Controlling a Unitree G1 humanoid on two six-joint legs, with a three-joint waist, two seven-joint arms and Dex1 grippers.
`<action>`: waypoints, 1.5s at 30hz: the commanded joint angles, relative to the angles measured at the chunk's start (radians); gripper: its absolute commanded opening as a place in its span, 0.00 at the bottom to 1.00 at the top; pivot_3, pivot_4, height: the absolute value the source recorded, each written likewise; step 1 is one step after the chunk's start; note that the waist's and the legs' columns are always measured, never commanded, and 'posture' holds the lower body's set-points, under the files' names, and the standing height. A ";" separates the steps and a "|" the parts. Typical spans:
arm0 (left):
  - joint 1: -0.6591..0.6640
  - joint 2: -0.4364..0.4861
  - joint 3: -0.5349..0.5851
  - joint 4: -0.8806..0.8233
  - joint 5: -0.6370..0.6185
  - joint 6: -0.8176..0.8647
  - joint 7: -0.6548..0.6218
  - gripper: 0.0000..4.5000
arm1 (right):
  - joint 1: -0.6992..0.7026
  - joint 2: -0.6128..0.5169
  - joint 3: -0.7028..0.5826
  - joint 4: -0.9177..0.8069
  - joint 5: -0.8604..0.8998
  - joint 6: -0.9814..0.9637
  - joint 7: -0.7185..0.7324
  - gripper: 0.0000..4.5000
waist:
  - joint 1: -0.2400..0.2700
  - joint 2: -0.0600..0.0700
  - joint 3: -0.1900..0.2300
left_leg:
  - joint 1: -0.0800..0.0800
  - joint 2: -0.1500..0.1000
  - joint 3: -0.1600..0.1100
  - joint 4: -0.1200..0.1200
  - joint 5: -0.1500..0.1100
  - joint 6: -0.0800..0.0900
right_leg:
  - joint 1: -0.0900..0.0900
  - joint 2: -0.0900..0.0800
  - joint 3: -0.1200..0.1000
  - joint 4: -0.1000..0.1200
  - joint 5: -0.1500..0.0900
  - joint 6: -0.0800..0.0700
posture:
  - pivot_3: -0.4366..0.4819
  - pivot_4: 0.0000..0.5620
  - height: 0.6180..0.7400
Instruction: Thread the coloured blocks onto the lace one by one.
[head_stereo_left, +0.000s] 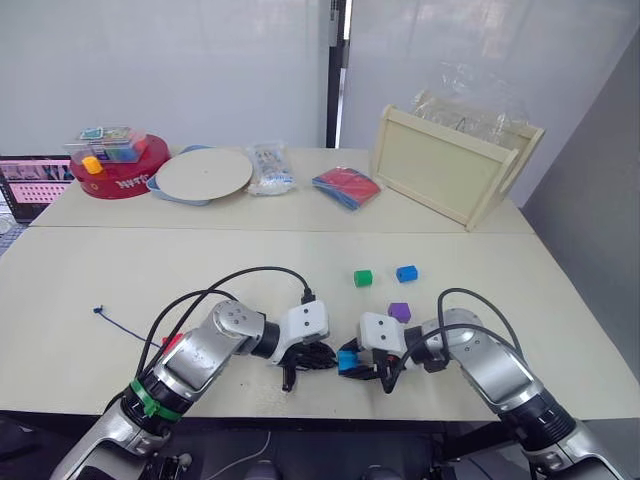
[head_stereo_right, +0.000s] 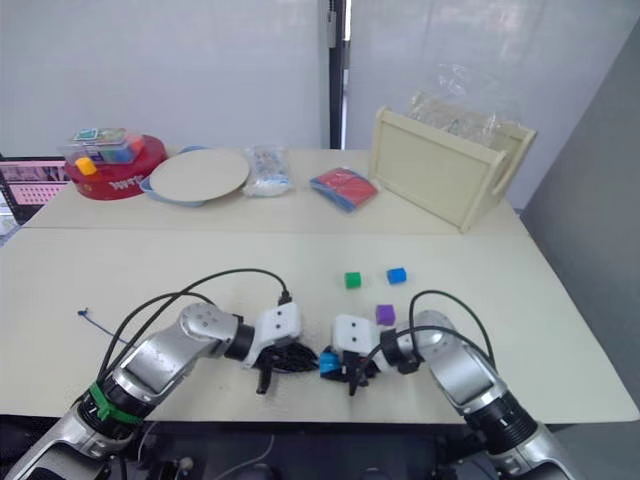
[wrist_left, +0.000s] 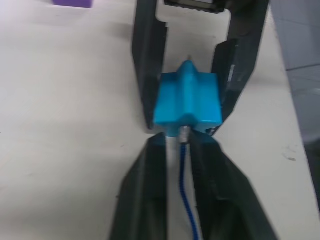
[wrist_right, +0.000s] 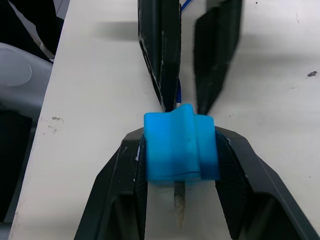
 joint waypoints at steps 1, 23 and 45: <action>0.001 0.027 0.057 -0.071 -0.041 -0.013 -0.020 0.52 | 0.022 0.006 0.024 -0.034 0.007 0.012 -0.006 0.30 | -0.006 0.000 0.000 | 0.000 0.000 0.000 0.000 0.000 0.000 | 0.000 0.000 0.000 0.000 0.000 0.000 | 0.48 0.27 1.00; 0.243 0.186 0.111 0.000 0.056 -0.335 -0.054 0.41 | 0.025 -0.017 0.009 -0.038 0.016 0.044 -0.023 0.30 | -0.012 0.000 0.000 | 0.003 0.000 0.000 -0.002 0.000 0.000 | 0.002 0.000 0.000 -0.002 0.000 0.000 | 0.48 0.27 1.00; 0.154 0.069 0.102 -0.070 0.030 -0.237 -0.038 0.02 | 0.026 -0.012 0.018 -0.052 0.019 0.068 -0.038 0.30 | -0.011 0.000 0.000 | 0.001 0.000 0.000 -0.003 0.000 0.000 | 0.002 0.000 0.000 -0.002 0.000 0.000 | 0.48 0.27 1.00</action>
